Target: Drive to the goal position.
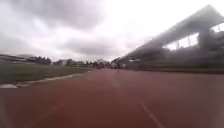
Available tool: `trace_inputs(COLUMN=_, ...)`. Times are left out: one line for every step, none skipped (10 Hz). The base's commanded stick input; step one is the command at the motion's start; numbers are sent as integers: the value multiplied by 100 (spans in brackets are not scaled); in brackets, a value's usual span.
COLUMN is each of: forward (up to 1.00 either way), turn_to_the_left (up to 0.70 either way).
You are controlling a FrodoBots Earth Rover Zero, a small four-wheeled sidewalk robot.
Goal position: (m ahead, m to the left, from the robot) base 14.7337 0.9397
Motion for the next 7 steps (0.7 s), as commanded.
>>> trace_inputs(forward=50, turn_to_the_left=2)
trace_inputs(forward=50, turn_to_the_left=2)
trace_inputs(forward=50, turn_to_the_left=2)
trace_inputs(forward=50, turn_to_the_left=2)
trace_inputs(forward=50, turn_to_the_left=2)
trace_inputs(forward=50, turn_to_the_left=2)
trace_inputs(forward=50, turn_to_the_left=8)
